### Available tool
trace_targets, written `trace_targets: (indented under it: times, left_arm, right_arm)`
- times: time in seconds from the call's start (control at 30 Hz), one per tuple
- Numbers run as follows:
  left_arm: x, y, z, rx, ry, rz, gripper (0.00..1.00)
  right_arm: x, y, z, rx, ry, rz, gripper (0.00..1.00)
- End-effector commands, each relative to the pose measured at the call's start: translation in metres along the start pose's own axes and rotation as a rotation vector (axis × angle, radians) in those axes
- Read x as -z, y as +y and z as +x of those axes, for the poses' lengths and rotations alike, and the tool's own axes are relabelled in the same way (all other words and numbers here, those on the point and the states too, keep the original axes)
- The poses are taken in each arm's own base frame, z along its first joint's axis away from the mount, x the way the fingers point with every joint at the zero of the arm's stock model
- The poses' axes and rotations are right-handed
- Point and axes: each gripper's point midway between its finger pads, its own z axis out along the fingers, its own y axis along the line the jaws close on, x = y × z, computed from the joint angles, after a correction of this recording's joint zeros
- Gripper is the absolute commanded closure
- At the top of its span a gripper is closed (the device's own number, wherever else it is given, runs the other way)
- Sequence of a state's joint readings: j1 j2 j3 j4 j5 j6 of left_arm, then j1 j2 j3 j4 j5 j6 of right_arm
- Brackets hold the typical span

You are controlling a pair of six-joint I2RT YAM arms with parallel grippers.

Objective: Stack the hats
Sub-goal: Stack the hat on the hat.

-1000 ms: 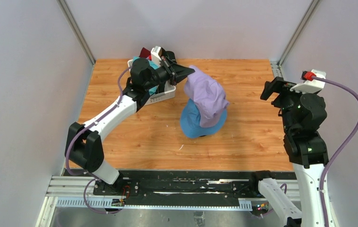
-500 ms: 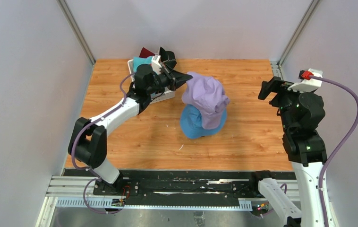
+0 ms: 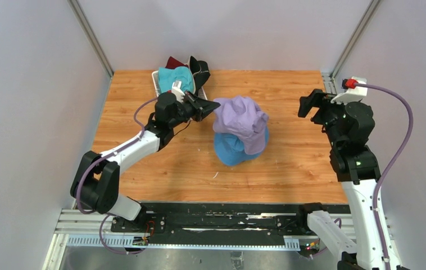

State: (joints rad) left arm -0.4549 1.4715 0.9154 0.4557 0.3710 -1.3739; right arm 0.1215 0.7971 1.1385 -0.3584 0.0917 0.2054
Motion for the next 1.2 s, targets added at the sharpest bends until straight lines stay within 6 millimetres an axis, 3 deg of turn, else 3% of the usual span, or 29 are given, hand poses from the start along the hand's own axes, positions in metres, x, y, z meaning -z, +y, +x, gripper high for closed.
trace_targets:
  times: [0.0,0.2,0.4,0.53,0.7,1.17]
  left_arm:
    - [0.009,-0.006,-0.004,-0.062,-0.076,0.026,1.00]
    - [0.006,0.028,0.004,-0.042,-0.079,-0.039,1.00]
    - [0.001,0.044,-0.001,-0.023,-0.121,-0.044,1.00]
    - [-0.008,0.041,-0.007,-0.020,-0.129,-0.039,1.00]
    - [-0.016,0.017,-0.008,-0.025,-0.110,0.017,1.00]
    - [0.010,-0.003,-0.005,-0.055,-0.137,0.031,1.00]
  right_arm:
    - [-0.002,0.022,0.002,-0.020,-0.002,-0.114,0.12]
    - [0.009,0.051,0.013,-0.016,0.021,-0.290,0.14]
    - [0.033,0.082,0.017,-0.006,0.043,-0.486,0.15]
    - [0.046,0.099,0.027,-0.003,0.073,-0.589,0.17]
    - [0.057,0.116,0.050,0.031,0.138,-0.676,0.18]
    - [0.071,0.150,0.133,0.173,0.327,-0.736,0.21]
